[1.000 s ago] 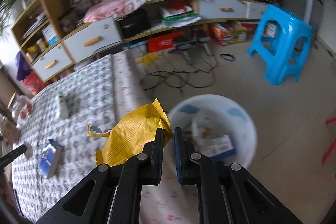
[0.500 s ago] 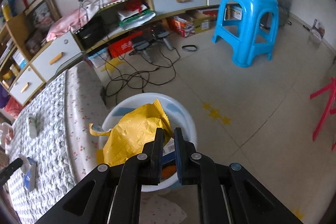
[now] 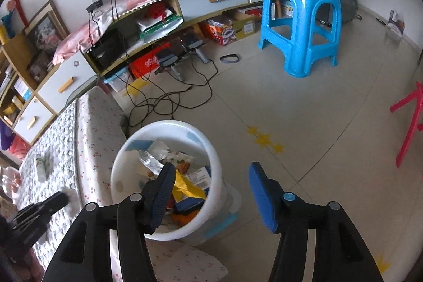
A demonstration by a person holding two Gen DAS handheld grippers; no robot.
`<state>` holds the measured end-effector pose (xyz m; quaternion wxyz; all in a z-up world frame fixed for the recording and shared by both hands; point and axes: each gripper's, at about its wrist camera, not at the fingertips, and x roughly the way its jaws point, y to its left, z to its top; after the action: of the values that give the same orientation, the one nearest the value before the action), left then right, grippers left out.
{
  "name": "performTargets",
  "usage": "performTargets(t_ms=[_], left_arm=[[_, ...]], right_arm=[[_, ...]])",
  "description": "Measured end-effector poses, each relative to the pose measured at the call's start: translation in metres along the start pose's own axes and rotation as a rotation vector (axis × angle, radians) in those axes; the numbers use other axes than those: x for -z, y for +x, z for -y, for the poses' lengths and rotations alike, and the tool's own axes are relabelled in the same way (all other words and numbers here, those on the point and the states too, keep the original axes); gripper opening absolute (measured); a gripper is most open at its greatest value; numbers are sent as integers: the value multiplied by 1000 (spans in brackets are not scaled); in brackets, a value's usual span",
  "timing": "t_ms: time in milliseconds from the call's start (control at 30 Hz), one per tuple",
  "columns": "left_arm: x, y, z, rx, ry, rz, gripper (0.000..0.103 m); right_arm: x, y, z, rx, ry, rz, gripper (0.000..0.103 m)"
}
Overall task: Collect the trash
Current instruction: 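Carry the yellow wrapper and white tissue to the bucket and open both grippers, then grasp the blue almond box with the left gripper while the right gripper grasps the white bottle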
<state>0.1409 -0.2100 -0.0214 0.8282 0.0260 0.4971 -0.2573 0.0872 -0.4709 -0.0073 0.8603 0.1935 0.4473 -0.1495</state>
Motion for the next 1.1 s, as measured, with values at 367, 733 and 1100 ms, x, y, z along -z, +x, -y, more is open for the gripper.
performTargets(t_ms=[367, 733, 1100], left_arm=[[-10, 31, 31, 26, 61, -3, 9], [-10, 20, 38, 3, 86, 36, 77], [0, -4, 16, -38, 78, 48, 85]], right_arm=[[4, -3, 25, 19, 18, -6, 59], [4, -4, 19, 15, -11, -3, 62], [6, -6, 0, 21, -55, 7, 66]])
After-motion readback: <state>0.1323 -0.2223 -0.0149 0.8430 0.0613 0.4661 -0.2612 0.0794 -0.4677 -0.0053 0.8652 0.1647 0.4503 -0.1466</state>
